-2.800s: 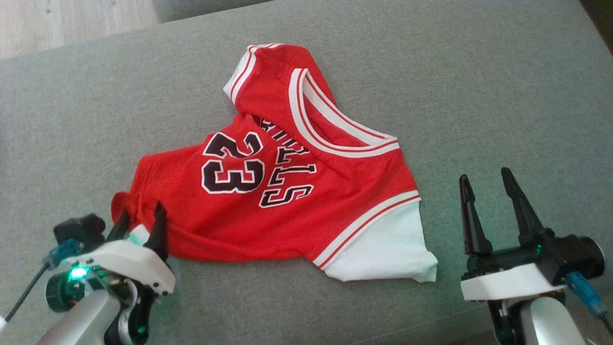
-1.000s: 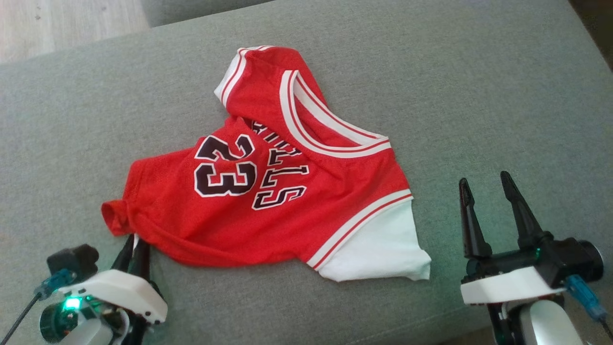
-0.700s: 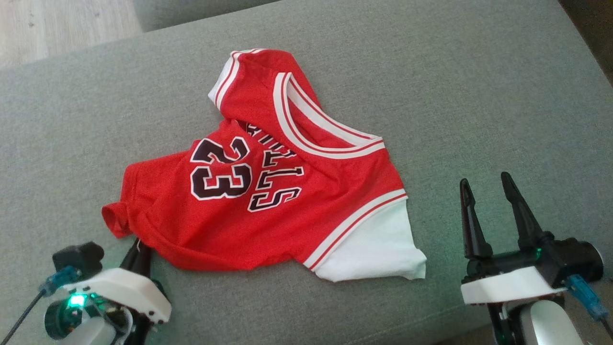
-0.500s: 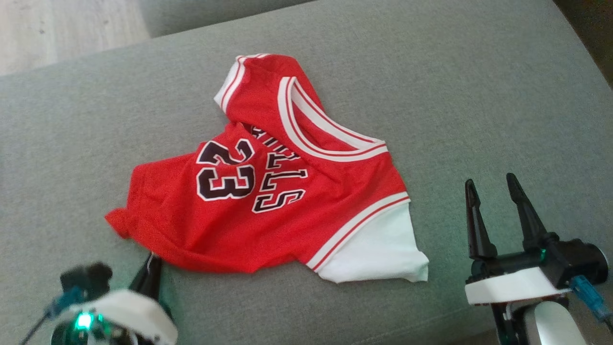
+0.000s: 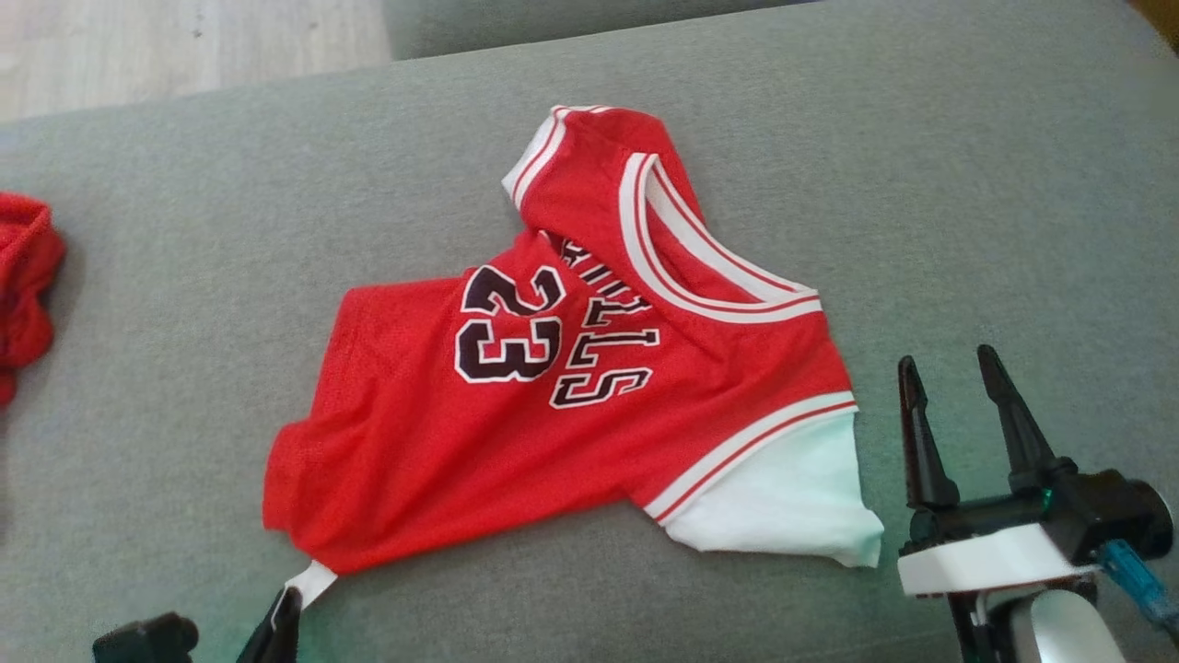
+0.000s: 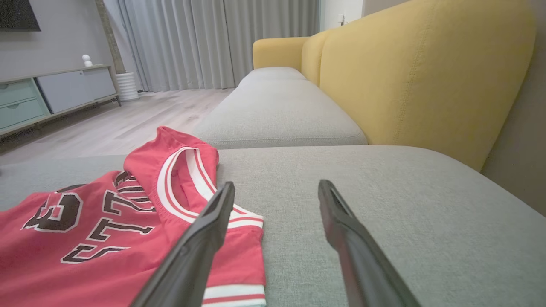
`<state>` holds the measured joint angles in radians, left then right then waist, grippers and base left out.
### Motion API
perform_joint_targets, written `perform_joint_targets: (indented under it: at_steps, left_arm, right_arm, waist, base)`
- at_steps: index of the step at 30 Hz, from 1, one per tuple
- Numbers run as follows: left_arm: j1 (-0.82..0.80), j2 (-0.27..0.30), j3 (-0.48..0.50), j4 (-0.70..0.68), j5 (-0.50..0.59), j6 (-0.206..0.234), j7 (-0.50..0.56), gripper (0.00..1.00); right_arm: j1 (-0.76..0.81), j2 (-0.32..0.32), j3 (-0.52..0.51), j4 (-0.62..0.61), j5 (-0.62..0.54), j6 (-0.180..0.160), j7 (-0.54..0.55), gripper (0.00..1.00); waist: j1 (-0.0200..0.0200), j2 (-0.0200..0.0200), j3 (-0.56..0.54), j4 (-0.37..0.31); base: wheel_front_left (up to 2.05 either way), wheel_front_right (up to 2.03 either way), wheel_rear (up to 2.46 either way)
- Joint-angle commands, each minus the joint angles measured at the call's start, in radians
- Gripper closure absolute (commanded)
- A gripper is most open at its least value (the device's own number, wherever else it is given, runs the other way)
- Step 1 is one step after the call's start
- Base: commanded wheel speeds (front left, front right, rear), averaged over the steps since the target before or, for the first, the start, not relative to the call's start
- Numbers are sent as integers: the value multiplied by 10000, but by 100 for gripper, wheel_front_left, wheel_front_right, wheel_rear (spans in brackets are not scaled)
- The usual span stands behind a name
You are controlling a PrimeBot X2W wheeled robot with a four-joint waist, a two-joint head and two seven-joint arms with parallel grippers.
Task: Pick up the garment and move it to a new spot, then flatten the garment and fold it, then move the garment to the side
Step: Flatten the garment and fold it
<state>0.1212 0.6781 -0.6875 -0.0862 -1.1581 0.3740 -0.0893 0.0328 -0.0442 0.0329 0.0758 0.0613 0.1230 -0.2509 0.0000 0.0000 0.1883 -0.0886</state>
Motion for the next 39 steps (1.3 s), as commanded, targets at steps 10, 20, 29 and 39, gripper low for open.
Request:
perform_joint_targets:
  at_steps: [10,20,29,39]
  left_arm:
    - [132,27,543,-92,-160,194,-485,0]
    - [-208,-508,1298,-663,1174,-17,-1656,0]
    - [-269,-1704,1932,256,3560,-683,-1721,0]
    - [427,-4151,4479,1351,7095,-2591,-1724,0]
  right_arm:
    - [-145,-60,265,-298,-168,77,-109,0]
    - [258,-60,-161,-509,-348,77,-109,0]
    - [620,-60,-718,-517,-536,77,-109,0]
    - [761,-60,-819,218,-641,77,-109,0]
  waist:
    - [0,0,-163,-15]
    - [0,0,-884,-119]
    - [0,0,-1709,93]
    - [0,0,-1915,528]
  base:
    - [0,0,0]
    - [0,0,0]
    - [0,0,0]
    - [0,0,0]
